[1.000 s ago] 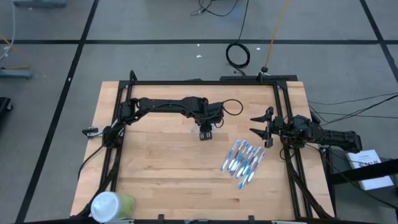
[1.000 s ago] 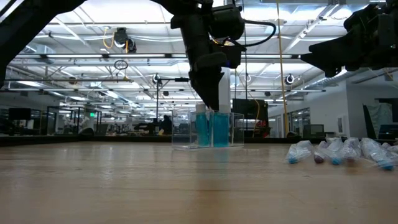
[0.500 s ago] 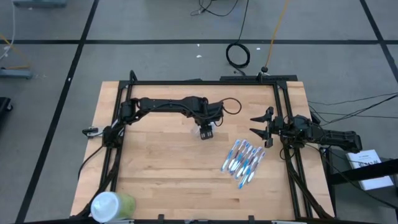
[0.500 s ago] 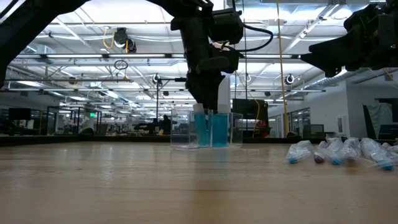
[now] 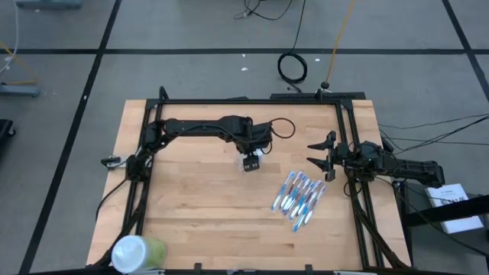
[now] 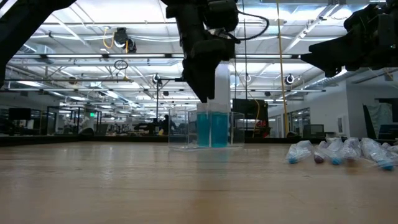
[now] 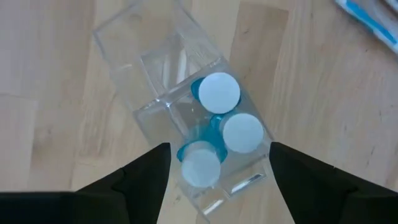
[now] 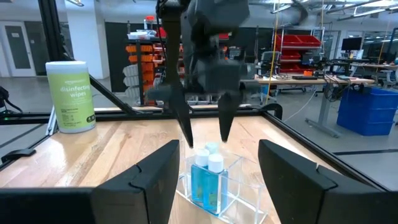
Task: Pick & Place toothbrushing station
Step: Put the purple toothbrush into the transparent organizer
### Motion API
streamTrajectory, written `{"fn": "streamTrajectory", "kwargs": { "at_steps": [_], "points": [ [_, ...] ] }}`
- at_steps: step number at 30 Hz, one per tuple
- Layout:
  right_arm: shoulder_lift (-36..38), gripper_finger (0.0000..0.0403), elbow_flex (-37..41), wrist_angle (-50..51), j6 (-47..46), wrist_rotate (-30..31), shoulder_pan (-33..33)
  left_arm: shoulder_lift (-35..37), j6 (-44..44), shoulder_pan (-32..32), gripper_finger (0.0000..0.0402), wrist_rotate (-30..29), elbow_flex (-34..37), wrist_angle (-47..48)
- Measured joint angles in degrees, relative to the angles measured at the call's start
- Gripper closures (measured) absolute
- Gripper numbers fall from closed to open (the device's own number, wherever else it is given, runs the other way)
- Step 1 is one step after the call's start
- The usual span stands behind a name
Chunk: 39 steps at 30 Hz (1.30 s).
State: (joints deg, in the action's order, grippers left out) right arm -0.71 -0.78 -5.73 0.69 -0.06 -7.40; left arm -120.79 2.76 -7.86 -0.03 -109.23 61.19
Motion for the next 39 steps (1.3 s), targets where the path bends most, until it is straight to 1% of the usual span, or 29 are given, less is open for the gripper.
{"fn": "streamTrajectory", "kwargs": {
  "at_steps": [7,27,34,37,39],
  "points": [
    [0.0,0.0190,0.0,0.0,0.0,0.0,0.0,6.1,0.8,0.0,0.0119,0.0,0.0,0.4],
    [0.0,0.0190,0.0,0.0,0.0,0.0,0.0,35.7,0.9,0.5,0.0119,0.0,-0.1,-1.5],
    [0.0,0.0190,0.0,0.0,0.0,0.0,0.0,41.9,-0.5,0.4,0.0119,0.0,-0.2,-0.9],
    [0.0,0.0190,0.0,0.0,0.0,0.0,0.0,43.1,-0.7,0.4,0.0119,0.0,-0.2,2.2],
    [0.0,0.0190,0.0,0.0,0.0,0.0,0.0,43.1,-0.7,0.8,0.0119,-0.1,0.5,2.6]
  ]
}}
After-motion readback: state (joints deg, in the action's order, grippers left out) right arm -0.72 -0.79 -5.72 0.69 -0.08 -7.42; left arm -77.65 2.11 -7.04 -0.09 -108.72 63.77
